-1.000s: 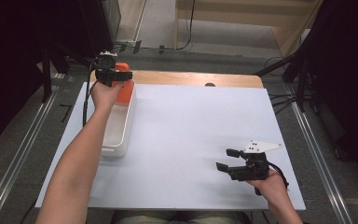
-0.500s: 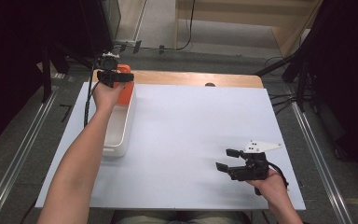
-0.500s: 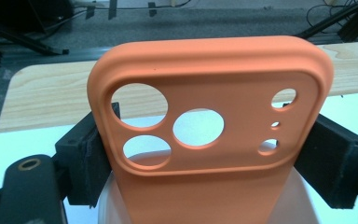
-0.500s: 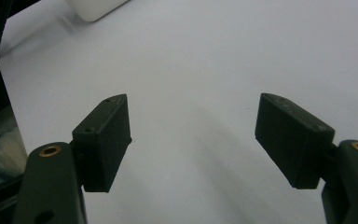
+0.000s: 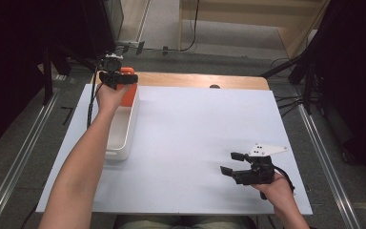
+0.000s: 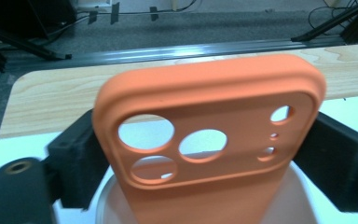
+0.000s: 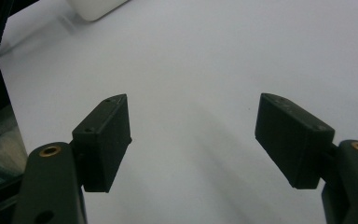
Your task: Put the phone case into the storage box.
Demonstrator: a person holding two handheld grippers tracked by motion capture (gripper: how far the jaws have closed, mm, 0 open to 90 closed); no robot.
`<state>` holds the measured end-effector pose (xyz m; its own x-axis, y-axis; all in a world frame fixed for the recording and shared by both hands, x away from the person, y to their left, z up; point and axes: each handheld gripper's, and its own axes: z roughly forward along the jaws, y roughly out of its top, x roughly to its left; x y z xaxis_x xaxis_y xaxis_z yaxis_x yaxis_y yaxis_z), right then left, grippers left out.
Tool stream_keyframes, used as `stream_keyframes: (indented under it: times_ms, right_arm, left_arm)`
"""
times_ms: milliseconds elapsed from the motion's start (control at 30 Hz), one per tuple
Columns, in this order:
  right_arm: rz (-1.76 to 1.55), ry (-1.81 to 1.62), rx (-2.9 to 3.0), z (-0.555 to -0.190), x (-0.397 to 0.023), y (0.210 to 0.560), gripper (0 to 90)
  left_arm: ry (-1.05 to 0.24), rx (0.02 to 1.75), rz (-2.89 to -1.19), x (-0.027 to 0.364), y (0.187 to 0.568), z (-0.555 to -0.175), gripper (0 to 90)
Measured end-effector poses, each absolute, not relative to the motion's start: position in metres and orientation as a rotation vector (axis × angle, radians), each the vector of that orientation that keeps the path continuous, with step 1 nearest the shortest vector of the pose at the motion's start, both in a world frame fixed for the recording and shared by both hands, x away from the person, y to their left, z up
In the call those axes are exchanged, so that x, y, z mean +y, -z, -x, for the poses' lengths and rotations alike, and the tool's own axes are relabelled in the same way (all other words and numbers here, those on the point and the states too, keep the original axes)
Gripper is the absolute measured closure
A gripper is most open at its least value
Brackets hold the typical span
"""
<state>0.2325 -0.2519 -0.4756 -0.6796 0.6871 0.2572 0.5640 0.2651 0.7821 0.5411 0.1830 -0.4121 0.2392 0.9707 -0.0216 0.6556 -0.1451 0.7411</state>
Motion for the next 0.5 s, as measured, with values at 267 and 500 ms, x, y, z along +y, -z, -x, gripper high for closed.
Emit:
stream_keyframes:
  times_ms: [267, 500]
  right_arm:
    - [-1.191, -1.388, 2.393, -0.232, -0.252, 0.476, 25.5]
    - [-1.19, -1.385, 2.392, -0.233, -0.251, 0.476, 25.5]
  left_arm:
    - [-0.647, 1.454, -1.848, 0.185, 0.405, -0.54, 9.6]
    - [-0.642, 1.422, -1.843, 0.185, 0.394, -0.539, 9.6]
